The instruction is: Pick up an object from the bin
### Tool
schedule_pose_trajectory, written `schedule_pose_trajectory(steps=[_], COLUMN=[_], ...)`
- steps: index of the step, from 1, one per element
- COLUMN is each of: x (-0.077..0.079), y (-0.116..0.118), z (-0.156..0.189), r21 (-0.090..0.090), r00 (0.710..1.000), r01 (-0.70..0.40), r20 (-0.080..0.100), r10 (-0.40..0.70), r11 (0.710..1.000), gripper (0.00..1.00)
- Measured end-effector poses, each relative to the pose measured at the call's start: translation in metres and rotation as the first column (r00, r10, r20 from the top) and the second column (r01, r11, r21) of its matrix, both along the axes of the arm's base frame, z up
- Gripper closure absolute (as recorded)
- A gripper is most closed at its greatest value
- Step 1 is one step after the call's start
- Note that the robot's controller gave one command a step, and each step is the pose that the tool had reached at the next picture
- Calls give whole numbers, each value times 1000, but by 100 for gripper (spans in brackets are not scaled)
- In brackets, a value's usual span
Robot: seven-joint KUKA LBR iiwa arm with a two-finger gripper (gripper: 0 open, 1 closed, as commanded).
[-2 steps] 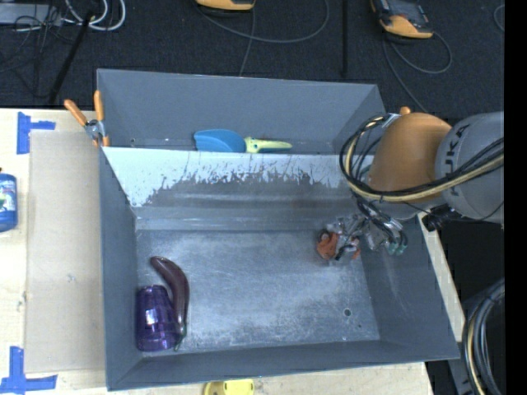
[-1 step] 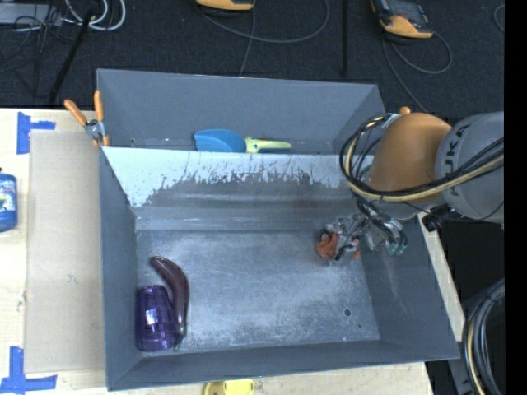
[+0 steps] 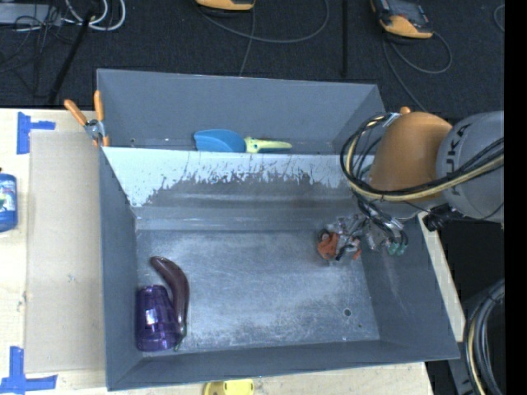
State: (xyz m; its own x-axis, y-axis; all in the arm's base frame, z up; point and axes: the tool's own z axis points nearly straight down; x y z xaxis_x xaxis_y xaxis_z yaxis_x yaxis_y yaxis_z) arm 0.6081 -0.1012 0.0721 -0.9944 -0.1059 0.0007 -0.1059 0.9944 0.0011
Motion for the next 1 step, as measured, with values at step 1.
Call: schedule_pose_trajectory(steps=[1], x=[-1], y=[0], z=[10], r21=[0], r00=[1000], r01=[0], r20=[-3], r10=[0], r11=[1000], gripper=[100])
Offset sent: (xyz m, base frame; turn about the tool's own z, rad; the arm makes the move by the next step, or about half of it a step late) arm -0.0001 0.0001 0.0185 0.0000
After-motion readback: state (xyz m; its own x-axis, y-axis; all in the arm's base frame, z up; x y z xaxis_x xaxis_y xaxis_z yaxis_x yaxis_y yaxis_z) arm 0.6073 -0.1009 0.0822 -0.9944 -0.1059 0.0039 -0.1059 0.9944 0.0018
